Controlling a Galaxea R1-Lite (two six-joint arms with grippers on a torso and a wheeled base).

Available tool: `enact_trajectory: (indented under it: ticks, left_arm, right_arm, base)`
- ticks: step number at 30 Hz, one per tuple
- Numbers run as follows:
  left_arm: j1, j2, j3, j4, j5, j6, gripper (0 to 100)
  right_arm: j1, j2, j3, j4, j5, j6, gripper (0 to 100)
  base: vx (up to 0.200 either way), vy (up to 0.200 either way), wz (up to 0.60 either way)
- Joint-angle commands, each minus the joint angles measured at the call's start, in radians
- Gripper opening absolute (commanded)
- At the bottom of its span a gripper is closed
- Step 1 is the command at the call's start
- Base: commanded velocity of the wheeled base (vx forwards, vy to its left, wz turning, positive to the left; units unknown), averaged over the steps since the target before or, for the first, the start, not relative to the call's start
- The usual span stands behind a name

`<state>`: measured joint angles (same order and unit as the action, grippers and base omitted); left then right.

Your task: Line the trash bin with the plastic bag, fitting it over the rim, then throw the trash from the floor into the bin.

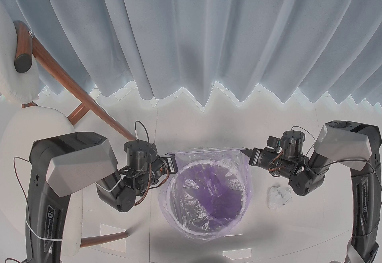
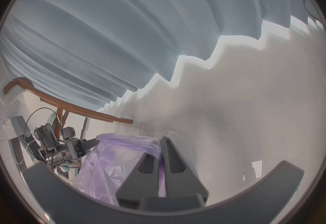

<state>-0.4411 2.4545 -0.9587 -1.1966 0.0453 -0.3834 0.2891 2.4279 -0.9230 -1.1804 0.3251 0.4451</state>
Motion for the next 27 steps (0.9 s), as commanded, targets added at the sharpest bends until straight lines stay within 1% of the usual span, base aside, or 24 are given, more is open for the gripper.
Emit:
enact_trajectory:
  ticks: [1,8,11,12,15,16,18,21,24,25,27]
  left_arm:
    - [0.033,0.04,-0.017,-0.005,0.002,-0.002,0]
    - [0.044,0.032,-0.008,0.006,0.002,-0.065,0]
    - [0.042,0.035,-0.002,0.002,0.002,-0.071,0]
    - [0.033,0.035,0.017,-0.003,0.002,-0.091,0]
    - [0.022,0.038,0.026,-0.005,0.005,-0.106,0]
    - [0.021,0.038,0.031,-0.005,0.01,-0.111,0]
    - [0.012,0.038,0.044,-0.008,0.016,-0.12,0]
    - [0.004,0.038,0.067,-0.021,0.027,-0.124,0]
    - [0.002,0.046,0.075,-0.075,0.051,-0.127,0]
    - [0.002,0.049,0.077,-0.086,0.054,-0.127,0]
    - [0.001,0.066,0.084,-0.152,0.067,-0.134,0]
  right_arm:
    - [0.007,0.042,-0.036,0.004,-0.005,0.0,0]
    - [0.007,0.068,-0.027,-0.001,-0.008,0.001,0]
    - [0.008,0.073,-0.023,-0.001,-0.008,0.001,0]
    - [0.008,0.082,-0.028,-0.005,-0.018,0.001,0]
    - [0.008,0.085,-0.022,-0.004,-0.026,0.001,0]
    - [0.007,0.088,-0.019,-0.005,-0.026,0.003,100]
    - [0.005,0.083,-0.004,-0.016,-0.028,0.01,100]
    - [0.001,0.043,0.073,-0.082,-0.028,0.047,100]
    - [0.001,0.0,0.168,-0.137,-0.02,0.098,100]
    - [0.001,-0.004,0.179,-0.142,-0.021,0.101,100]
    - [0.001,-0.013,0.234,-0.183,-0.021,0.106,100]
  base:
    - [0.0,0.0,0.0]
    - [0.0,0.0,0.0]
    - [0.0,0.0,0.0]
    - [0.0,0.0,0.0]
    - [0.0,0.0,0.0]
    - [0.0,0.0,0.0]
    - [0.0,0.0,0.0]
    - [0.0,0.0,0.0]
    - [0.0,0.0,0.0]
    - [0.0,0.0,0.0]
    - [0.0,0.0,0.0]
